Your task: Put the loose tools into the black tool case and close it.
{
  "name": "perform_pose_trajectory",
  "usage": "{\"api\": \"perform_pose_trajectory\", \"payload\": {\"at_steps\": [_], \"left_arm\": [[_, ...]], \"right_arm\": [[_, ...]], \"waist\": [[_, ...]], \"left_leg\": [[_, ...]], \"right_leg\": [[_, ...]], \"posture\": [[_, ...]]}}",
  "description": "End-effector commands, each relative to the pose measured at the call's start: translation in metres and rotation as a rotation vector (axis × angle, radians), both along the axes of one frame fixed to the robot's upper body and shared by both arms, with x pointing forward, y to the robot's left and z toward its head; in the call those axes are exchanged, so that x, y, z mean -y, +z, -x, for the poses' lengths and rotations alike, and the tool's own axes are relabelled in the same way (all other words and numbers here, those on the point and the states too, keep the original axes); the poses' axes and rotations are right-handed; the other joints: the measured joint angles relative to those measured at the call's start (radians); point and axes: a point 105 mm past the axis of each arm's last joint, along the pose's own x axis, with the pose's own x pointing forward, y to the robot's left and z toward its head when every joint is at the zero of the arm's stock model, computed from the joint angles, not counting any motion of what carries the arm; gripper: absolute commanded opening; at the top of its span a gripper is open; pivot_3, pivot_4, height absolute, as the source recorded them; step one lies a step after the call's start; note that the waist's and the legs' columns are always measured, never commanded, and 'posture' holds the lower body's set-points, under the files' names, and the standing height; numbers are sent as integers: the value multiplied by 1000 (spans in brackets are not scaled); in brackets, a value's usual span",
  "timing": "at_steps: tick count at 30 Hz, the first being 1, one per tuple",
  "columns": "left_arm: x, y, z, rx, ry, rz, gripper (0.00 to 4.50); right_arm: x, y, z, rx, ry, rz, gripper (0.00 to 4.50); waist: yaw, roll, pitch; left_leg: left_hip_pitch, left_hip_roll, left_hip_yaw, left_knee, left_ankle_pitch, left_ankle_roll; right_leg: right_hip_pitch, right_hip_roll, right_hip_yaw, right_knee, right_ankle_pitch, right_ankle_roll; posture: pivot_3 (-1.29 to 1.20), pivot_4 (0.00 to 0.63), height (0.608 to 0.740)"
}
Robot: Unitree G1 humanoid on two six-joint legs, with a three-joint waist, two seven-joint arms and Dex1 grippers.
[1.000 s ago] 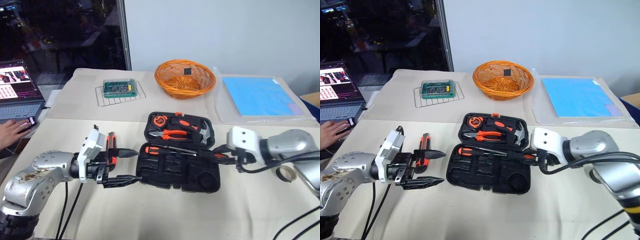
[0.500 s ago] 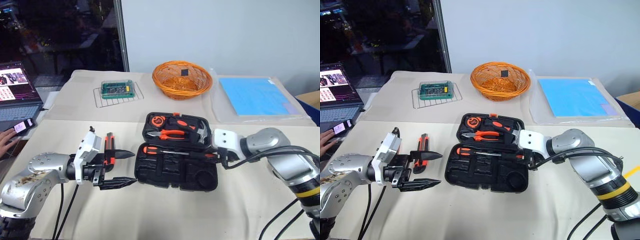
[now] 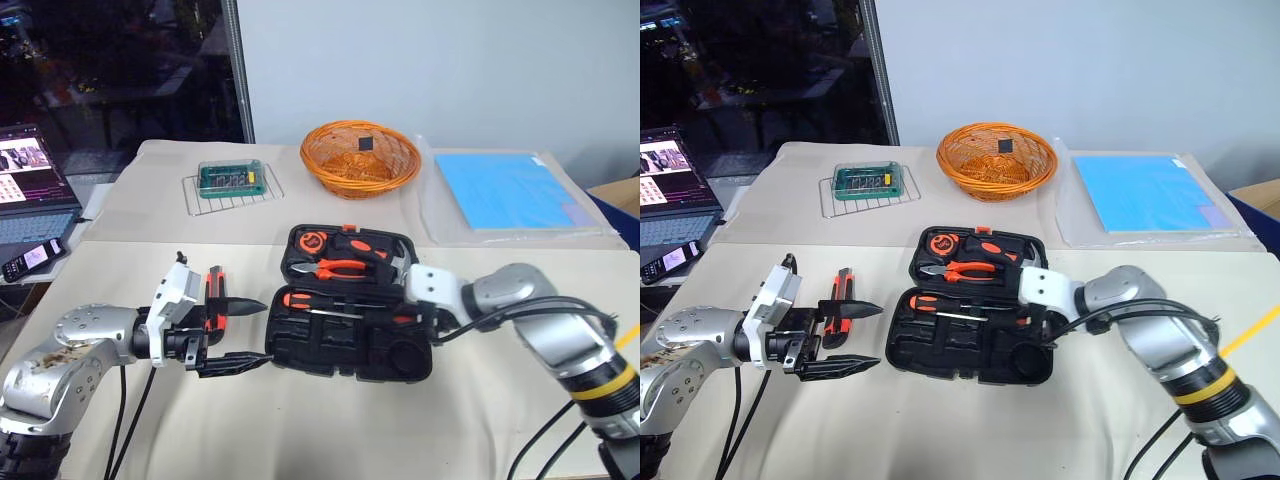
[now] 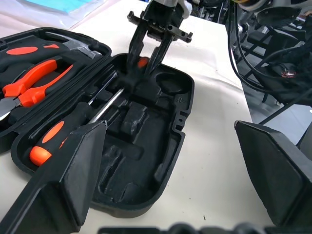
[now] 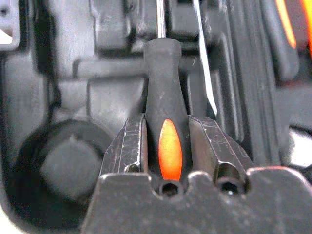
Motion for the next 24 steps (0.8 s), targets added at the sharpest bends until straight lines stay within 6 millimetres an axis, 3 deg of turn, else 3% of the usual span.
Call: {"api": "perform_pose_trajectory", "payload": {"at_steps": [1,7,9,11,15,20,24], "left_arm": [[-2,3,2,27,-10,-14,4500],[-2,2,2,31,-9,-20,4500],[-2,2,2,31,-11,-22,4500],[-2,2,2,31,-11,-23,4500],[-2,1,1,31,-9,-24,4500],[-2,1,0,36,0,-20,4500],[-3,1,-2,36,11,-17,4500]], "right_arm": [[-12,7,6,-5,45,-25,927],[0,-12,10,-75,24,34,927],[1,-14,11,-87,17,36,1931],[3,-14,9,-72,10,42,2299],[4,-6,2,-25,-12,19,3675],[4,28,-2,56,-33,-121,3675],[1,52,4,16,-79,-358,2645]], "waist": [[0,0,0],[4,0,0],[4,0,0],[6,0,0],[6,0,0],[7,0,0],[6,0,0]], "left_leg": [[-1,0,0,0,0,0],[-1,0,0,0,0,1],[-1,0,0,0,0,1],[-1,0,0,0,0,1],[0,0,0,0,0,1],[-1,0,0,0,0,0],[-1,0,0,0,0,0]], "right_leg": [[0,0,0,0,0,0],[0,0,0,-1,0,0],[0,0,0,-1,0,0],[0,0,-1,-1,0,0],[1,0,-1,-1,0,1],[0,0,-1,0,-1,2],[0,0,0,0,0,1]], "posture": [[0,150,740],[0,150,740],[0,150,740],[0,150,740],[0,150,740],[0,150,740],[0,150,740]]}}
